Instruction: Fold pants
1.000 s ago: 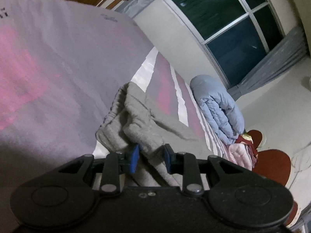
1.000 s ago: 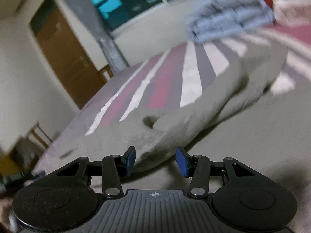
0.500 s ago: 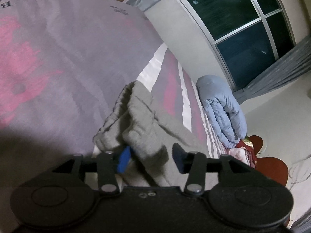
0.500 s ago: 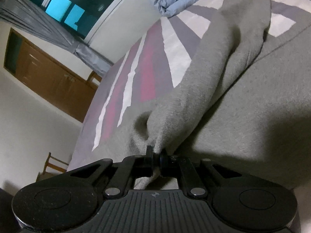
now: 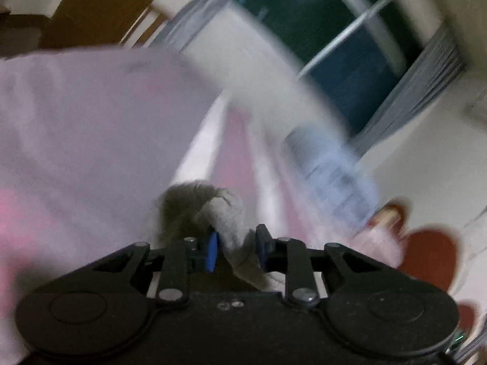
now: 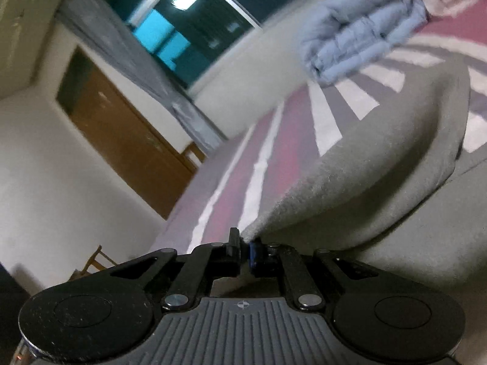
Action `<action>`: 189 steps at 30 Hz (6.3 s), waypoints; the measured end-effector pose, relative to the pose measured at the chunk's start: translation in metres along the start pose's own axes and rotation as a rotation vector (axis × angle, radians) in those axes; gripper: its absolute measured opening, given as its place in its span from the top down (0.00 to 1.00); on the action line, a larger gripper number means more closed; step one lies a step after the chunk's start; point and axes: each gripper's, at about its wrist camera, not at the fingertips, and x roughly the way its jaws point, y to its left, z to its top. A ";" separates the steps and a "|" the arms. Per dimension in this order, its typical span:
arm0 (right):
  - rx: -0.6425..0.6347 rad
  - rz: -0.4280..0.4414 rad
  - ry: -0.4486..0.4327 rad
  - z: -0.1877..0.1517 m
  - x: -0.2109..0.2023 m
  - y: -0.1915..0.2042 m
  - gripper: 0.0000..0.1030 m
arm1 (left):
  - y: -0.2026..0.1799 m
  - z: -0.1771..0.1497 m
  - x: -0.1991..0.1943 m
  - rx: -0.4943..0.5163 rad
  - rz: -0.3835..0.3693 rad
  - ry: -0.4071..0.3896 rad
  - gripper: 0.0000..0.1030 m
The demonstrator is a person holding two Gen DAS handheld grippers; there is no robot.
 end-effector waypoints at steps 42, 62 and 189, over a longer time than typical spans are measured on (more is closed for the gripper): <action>-0.028 -0.303 0.125 0.069 0.016 -0.045 0.69 | -0.143 -0.128 0.061 0.339 0.461 0.085 0.42; 0.059 -0.430 0.119 -0.007 -0.052 -0.076 0.98 | -0.144 -0.158 0.063 0.400 0.497 -0.052 0.35; 0.028 -0.467 -0.427 0.081 -0.267 -0.258 0.90 | -0.153 -0.167 0.063 0.474 0.554 -0.082 0.26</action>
